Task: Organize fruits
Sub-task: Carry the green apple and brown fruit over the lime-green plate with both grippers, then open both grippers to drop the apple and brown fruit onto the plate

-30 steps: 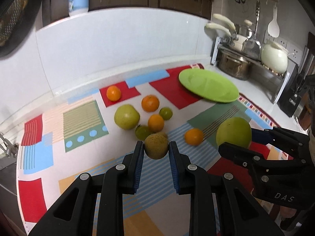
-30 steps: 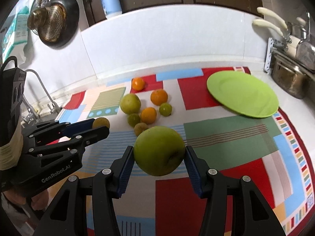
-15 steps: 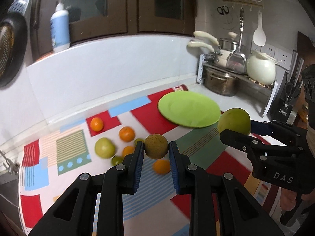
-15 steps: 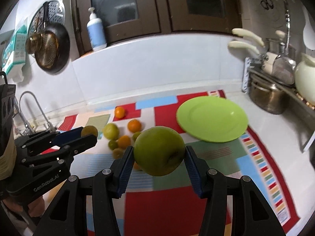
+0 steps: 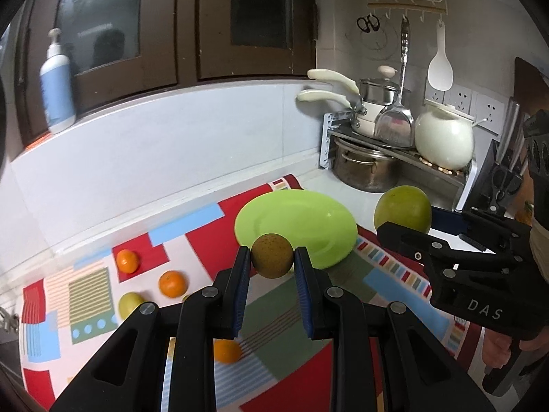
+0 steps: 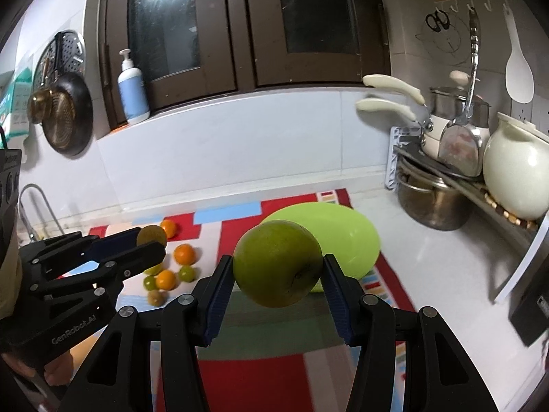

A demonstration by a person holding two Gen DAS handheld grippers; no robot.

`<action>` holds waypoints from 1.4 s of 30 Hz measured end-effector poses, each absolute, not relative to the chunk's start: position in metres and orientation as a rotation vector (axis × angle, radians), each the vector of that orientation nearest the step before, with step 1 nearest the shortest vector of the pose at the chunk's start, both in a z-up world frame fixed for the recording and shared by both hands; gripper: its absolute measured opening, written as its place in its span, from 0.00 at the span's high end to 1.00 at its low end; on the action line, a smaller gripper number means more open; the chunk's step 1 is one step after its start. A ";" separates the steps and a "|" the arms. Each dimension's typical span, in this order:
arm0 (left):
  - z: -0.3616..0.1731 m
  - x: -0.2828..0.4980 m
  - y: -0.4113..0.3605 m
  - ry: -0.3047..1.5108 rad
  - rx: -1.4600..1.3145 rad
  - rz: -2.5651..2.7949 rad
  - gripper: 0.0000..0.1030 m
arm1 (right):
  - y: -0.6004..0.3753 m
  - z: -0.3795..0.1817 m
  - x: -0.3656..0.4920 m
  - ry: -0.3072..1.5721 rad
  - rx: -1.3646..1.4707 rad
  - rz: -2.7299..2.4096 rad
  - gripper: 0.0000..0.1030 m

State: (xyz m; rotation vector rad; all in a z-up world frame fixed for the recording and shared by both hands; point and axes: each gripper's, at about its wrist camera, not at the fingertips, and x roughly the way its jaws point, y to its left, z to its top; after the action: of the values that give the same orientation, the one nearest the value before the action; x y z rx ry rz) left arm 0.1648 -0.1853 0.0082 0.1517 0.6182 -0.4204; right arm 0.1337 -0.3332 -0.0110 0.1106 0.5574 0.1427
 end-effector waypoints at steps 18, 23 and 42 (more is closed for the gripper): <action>-0.042 0.263 -0.238 0.783 0.188 -0.466 0.75 | -0.375 -0.047 0.221 0.615 0.126 0.118 0.49; -0.071 0.288 -0.246 0.857 0.200 -0.475 0.75 | -0.380 -0.068 0.244 0.671 0.126 0.117 0.49; -0.107 0.323 -0.253 0.954 0.232 -0.470 0.67 | -0.381 -0.120 0.288 0.814 0.133 0.117 0.45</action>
State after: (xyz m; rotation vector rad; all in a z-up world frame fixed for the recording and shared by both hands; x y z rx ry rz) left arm 0.3231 -0.2530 -0.1069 0.2316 0.9538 -0.4700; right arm 0.2884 -0.3810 -0.1196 0.1326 0.8136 0.1166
